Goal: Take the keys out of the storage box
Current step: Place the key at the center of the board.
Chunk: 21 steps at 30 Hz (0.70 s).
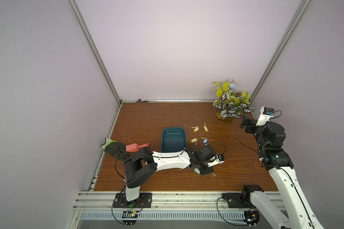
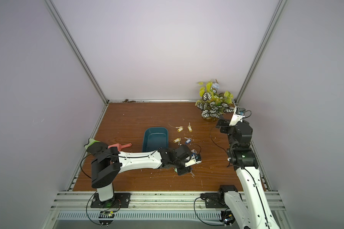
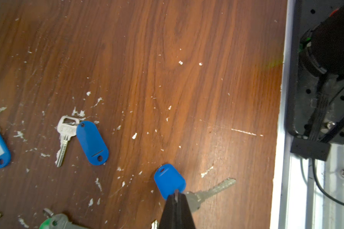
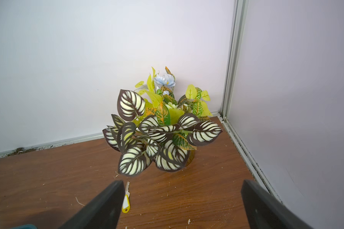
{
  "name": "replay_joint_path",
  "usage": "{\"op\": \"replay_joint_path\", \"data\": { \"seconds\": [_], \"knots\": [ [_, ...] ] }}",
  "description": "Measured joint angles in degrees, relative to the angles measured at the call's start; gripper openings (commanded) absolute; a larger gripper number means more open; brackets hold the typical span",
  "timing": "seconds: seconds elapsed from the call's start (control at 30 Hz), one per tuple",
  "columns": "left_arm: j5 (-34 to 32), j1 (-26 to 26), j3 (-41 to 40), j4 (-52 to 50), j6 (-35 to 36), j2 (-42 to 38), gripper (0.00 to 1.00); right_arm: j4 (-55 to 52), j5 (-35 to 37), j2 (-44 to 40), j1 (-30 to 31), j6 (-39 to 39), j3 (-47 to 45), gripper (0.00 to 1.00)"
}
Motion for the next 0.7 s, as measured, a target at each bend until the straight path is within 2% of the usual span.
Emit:
{"op": "replay_joint_path", "data": {
  "seconds": [0.4, 0.47, 0.53, 0.7],
  "knots": [
    [1.5, 0.0, 5.2, -0.1, 2.0, 5.3, 0.02, 0.2, 0.0, 0.0, -0.1, -0.1, -0.2, 0.99],
    [1.5, 0.0, 5.2, -0.1, 2.1, 5.4, 0.06, 0.2, 0.1, 0.0, -0.1, -0.4, -0.2, 0.99],
    [1.5, 0.0, 5.2, -0.1, 2.4, 5.4, 0.16, 0.2, 0.1, -0.1, -0.2, -0.7, -0.2, 0.99],
    [1.4, 0.0, 5.2, -0.1, 2.6, 5.4, 0.28, 0.2, 0.1, -0.1, -0.4, -1.2, -0.2, 0.99]
  ]
}}
